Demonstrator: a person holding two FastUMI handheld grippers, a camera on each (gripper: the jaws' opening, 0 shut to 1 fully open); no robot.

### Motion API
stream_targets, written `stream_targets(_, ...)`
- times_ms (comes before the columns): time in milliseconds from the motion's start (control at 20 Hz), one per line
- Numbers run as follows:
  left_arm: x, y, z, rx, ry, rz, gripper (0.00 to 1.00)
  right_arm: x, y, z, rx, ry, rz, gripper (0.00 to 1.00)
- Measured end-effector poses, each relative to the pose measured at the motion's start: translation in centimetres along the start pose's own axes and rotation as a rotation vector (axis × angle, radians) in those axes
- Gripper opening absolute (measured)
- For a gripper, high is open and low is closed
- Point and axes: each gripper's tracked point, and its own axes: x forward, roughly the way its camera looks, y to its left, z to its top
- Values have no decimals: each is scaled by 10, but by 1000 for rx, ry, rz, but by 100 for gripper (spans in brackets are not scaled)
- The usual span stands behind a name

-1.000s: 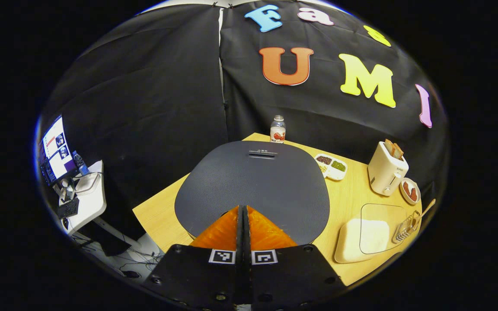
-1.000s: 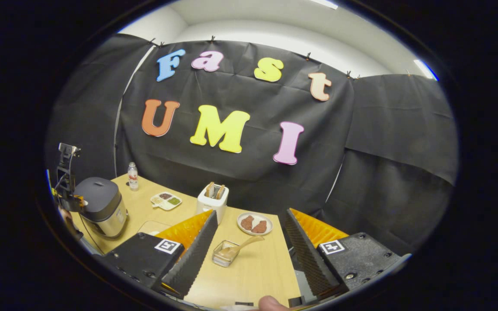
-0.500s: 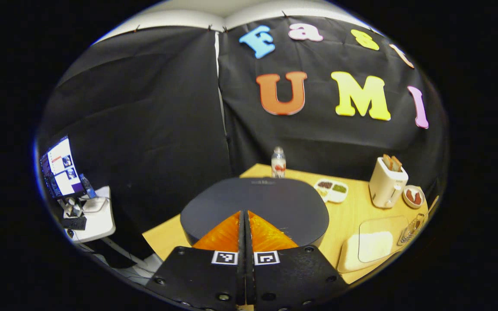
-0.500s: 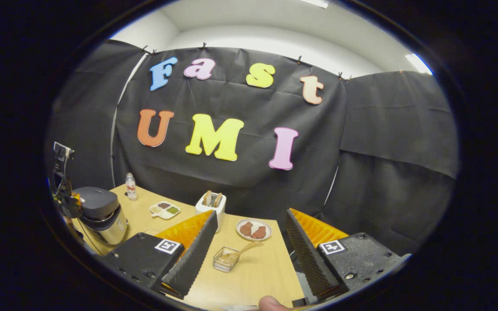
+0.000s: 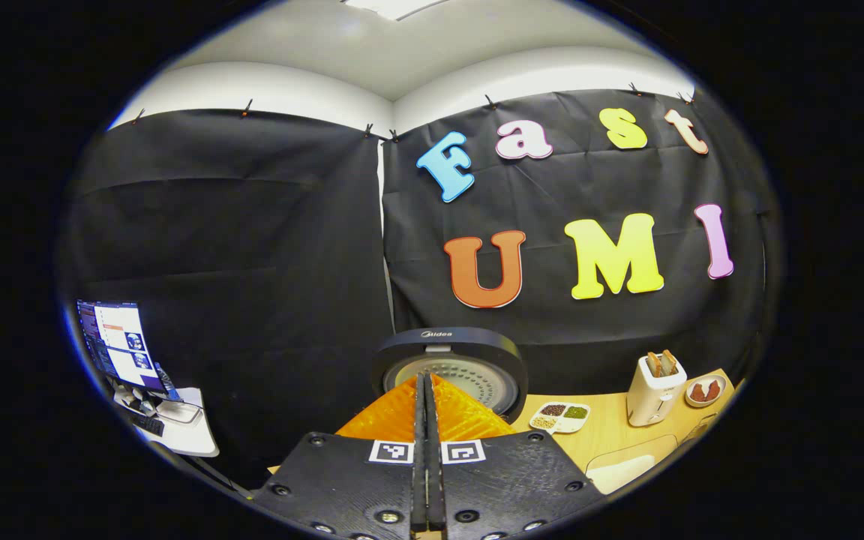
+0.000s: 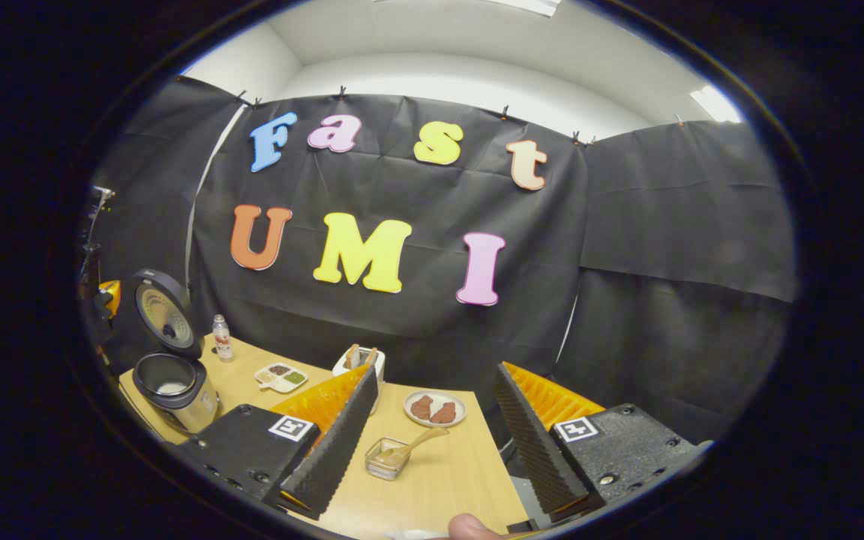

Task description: Close the left gripper, press the button to open the rice cooker; take a wooden spoon from the chopstick holder with the right hand, scoop a spoonful of rice and pour it into the rice cooker, then put the wooden spoon back into the chopstick holder.

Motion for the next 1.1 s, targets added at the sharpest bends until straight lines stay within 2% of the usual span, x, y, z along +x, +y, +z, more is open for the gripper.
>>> stream_targets(100,-10,-6,3,0,9,-16,0,1,-3,-2,3,2,-4,100)
stream_targets(200,-20,-22,4,-28,26,-78,0,1,-6,-3,9,-2,-11,100)
stream_targets(300,-26,-26,7,-35,16,-115,39,2,-9,-3,21,-1,-17,100)
stream_targets(450,-37,-13,3,22,18,-80,97,5,-9,-9,40,6,-19,100)
stream_targets(750,-46,-15,-6,18,40,-99,95,28,1,-38,152,22,3,100)
stream_targets(900,-54,-17,-6,12,40,-106,95,62,4,-92,206,139,-2,100)
stream_targets(1100,-61,-24,-6,15,38,-105,95,119,5,-155,280,231,-18,100)
